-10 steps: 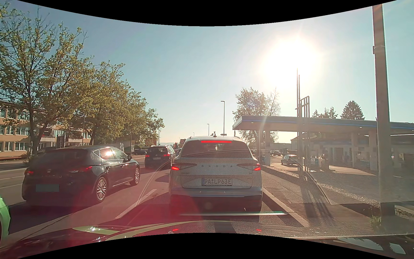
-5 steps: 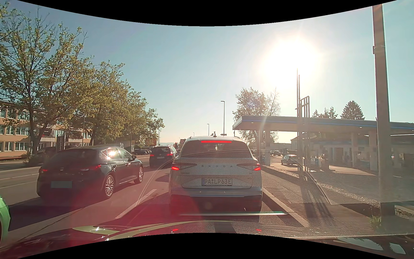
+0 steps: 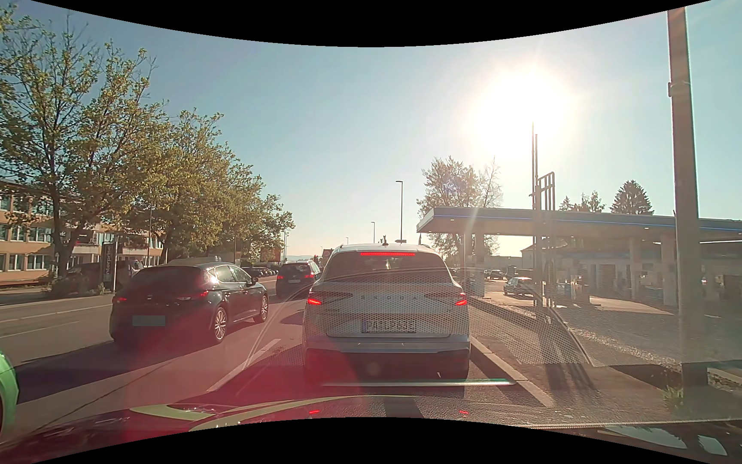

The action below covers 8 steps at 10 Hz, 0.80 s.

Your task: Follow the waypoints while adhering to traffic rules and regulations

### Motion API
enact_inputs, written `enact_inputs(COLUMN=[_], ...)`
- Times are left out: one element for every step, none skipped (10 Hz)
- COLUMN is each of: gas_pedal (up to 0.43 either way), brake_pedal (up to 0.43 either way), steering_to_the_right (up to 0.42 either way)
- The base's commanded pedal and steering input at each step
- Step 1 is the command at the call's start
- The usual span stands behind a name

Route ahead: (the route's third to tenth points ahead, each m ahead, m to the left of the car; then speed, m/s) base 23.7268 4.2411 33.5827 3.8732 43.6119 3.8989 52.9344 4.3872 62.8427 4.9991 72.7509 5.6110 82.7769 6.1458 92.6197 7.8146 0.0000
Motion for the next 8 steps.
enact_inputs(gas_pedal=[0.000, 0.000, 0.000, 0.000, 0.000, 0.000, 0.000, 0.000], brake_pedal=[0.238, 0.238, 0.232, 0.238, 0.238, 0.238, 0.238, 0.238], steering_to_the_right=[-0.006, -0.006, -0.006, -0.006, -0.006, -0.006, -0.006, -0.006])
